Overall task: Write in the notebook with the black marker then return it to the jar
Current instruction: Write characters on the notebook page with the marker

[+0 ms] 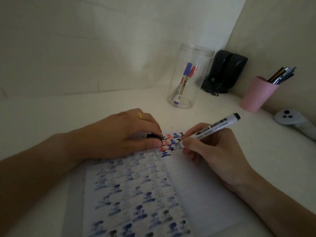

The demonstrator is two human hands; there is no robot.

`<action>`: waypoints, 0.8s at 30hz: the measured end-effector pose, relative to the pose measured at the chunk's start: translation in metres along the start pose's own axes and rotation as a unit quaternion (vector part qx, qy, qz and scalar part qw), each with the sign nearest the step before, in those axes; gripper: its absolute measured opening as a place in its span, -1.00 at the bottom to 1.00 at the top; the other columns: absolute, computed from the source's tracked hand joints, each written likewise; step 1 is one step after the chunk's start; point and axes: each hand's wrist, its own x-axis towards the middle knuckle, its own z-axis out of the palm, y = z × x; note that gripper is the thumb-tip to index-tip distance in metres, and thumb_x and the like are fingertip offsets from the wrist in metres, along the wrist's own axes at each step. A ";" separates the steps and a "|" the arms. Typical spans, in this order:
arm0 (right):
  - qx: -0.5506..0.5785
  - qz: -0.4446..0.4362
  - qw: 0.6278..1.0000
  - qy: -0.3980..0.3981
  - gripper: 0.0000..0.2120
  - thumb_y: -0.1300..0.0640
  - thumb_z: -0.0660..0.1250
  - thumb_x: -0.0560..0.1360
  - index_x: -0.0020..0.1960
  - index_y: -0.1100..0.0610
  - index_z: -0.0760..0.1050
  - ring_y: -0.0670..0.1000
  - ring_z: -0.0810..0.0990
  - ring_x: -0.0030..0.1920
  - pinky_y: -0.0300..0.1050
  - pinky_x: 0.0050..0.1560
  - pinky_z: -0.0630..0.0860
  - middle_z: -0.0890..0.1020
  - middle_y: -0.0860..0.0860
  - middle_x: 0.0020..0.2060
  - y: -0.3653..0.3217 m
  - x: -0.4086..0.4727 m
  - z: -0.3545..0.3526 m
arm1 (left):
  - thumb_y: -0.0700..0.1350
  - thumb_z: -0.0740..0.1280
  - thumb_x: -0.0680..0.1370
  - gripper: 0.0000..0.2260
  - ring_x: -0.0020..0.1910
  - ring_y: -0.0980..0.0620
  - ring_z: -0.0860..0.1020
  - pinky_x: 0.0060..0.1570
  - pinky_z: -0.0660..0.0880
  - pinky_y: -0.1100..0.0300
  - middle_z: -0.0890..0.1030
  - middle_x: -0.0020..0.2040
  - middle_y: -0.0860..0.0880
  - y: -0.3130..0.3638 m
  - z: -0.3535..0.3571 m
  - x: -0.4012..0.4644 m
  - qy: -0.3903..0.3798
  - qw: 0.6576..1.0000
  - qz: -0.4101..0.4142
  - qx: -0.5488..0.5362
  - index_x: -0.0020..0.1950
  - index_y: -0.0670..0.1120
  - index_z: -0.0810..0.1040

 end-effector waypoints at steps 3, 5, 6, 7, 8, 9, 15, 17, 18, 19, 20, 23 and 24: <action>-0.004 -0.001 1.000 -0.004 -0.90 0.36 0.47 0.42 -0.23 0.21 0.65 0.03 0.60 -0.43 -0.18 -0.42 0.52 0.67 0.15 -0.42 -0.002 0.000 0.001 | 0.19 0.26 0.64 -0.74 0.15 0.14 0.56 0.16 0.51 0.05 0.63 0.17 0.17 0.000 0.000 -0.001 0.000 1.000 0.000 0.003 0.17 0.11 0.64; -0.012 -0.003 1.000 -0.007 -0.91 0.35 0.48 0.42 -0.22 0.21 0.65 0.03 0.62 -0.42 -0.18 -0.42 0.53 0.68 0.15 -0.41 -0.002 0.000 0.001 | 0.20 0.25 0.64 -0.74 0.15 0.14 0.56 0.16 0.51 0.05 0.62 0.18 0.18 0.000 0.000 0.000 -0.002 1.000 -0.001 0.008 0.17 0.12 0.63; -0.020 -0.003 1.000 -0.006 -0.92 0.35 0.48 0.41 -0.22 0.21 0.65 0.03 0.62 -0.42 -0.18 -0.41 0.53 0.69 0.15 -0.41 -0.001 0.000 0.001 | 0.20 0.25 0.64 -0.74 0.15 0.15 0.55 0.16 0.51 0.05 0.62 0.18 0.19 0.000 0.000 0.000 -0.002 1.000 -0.002 0.010 0.18 0.13 0.63; -0.030 -0.002 1.000 -0.005 -0.92 0.34 0.48 0.41 -0.22 0.21 0.65 0.02 0.63 -0.42 -0.18 -0.40 0.53 0.69 0.14 -0.41 -0.001 0.000 0.000 | 0.21 0.25 0.64 -0.74 0.16 0.15 0.55 0.16 0.51 0.06 0.62 0.19 0.20 0.000 0.000 0.000 -0.001 1.000 -0.002 0.011 0.18 0.13 0.63; -0.037 0.001 0.999 -0.001 -0.93 0.33 0.48 0.41 -0.23 0.21 0.65 0.02 0.63 -0.42 -0.18 -0.39 0.53 0.69 0.13 -0.41 0.000 0.001 0.000 | 0.20 0.25 0.64 -0.74 0.16 0.15 0.55 0.16 0.51 0.06 0.62 0.19 0.20 0.000 0.000 0.000 -0.001 1.000 -0.001 0.010 0.18 0.13 0.63; -0.040 0.004 0.999 0.003 -0.93 0.33 0.47 0.40 -0.23 0.20 0.65 0.01 0.63 -0.42 -0.18 -0.39 0.53 0.68 0.12 -0.42 0.000 0.001 -0.001 | 0.20 0.26 0.64 -0.74 0.16 0.15 0.55 0.16 0.51 0.06 0.62 0.19 0.20 0.000 0.001 0.000 -0.001 1.000 0.001 0.010 0.18 0.13 0.63; -0.025 0.009 1.000 0.005 -0.93 0.33 0.47 0.40 -0.24 0.21 0.65 0.03 0.62 -0.42 -0.18 -0.41 0.53 0.68 0.11 -0.43 0.000 0.000 -0.001 | 0.21 0.25 0.63 -0.72 0.16 0.15 0.56 0.16 0.51 0.07 0.63 0.18 0.19 0.000 0.000 0.000 -0.002 1.000 0.000 0.012 0.18 0.11 0.64; -0.029 0.008 1.000 0.000 -0.92 0.34 0.47 0.40 -0.24 0.20 0.65 0.02 0.62 -0.43 -0.19 -0.40 0.54 0.68 0.11 -0.43 -0.001 0.000 -0.001 | 0.21 0.25 0.63 -0.71 0.16 0.15 0.56 0.16 0.51 0.07 0.63 0.18 0.19 0.001 0.000 0.000 -0.002 1.000 0.000 0.014 0.18 0.11 0.64; -0.034 0.007 0.999 -0.002 -0.92 0.34 0.47 0.39 -0.25 0.21 0.64 0.01 0.62 -0.43 -0.19 -0.40 0.53 0.67 0.10 -0.44 -0.002 0.000 -0.001 | 0.21 0.24 0.63 -0.71 0.16 0.15 0.55 0.16 0.51 0.08 0.62 0.19 0.19 0.001 0.000 0.000 -0.003 1.000 -0.001 0.014 0.18 0.11 0.64; -0.039 0.007 0.999 -0.004 -0.92 0.34 0.46 0.39 -0.25 0.21 0.64 0.00 0.61 -0.43 -0.20 -0.40 0.53 0.67 0.10 -0.45 -0.002 0.000 -0.001 | 0.22 0.24 0.63 -0.71 0.16 0.15 0.55 0.16 0.51 0.08 0.62 0.19 0.20 0.001 0.000 0.000 -0.004 1.000 -0.001 0.014 0.18 0.12 0.64; -0.043 0.008 0.999 -0.005 -0.91 0.35 0.46 0.38 -0.26 0.21 0.64 0.00 0.61 -0.44 -0.21 -0.40 0.52 0.66 0.09 -0.45 -0.002 0.000 -0.001 | 0.22 0.24 0.63 -0.71 0.17 0.16 0.55 0.17 0.51 0.08 0.62 0.19 0.21 0.001 -0.001 -0.001 -0.005 1.000 -0.002 0.013 0.18 0.13 0.64; -0.032 0.010 0.999 0.002 -0.92 0.36 0.44 0.38 -0.26 0.23 0.63 -0.02 0.59 -0.46 -0.21 -0.42 0.51 0.65 0.08 -0.47 -0.002 0.000 -0.002 | 0.21 0.24 0.63 -0.71 0.17 0.16 0.55 0.17 0.51 0.09 0.62 0.19 0.21 0.002 -0.001 0.000 -0.007 1.000 -0.003 0.014 0.19 0.13 0.64; -0.025 0.011 1.000 0.005 -0.93 0.37 0.44 0.38 -0.25 0.24 0.63 -0.01 0.59 -0.46 -0.21 -0.43 0.51 0.65 0.08 -0.47 -0.002 0.000 -0.002 | 0.20 0.24 0.63 -0.71 0.16 0.16 0.55 0.16 0.51 0.09 0.62 0.18 0.21 0.002 -0.001 0.000 -0.006 1.000 -0.002 0.013 0.19 0.12 0.64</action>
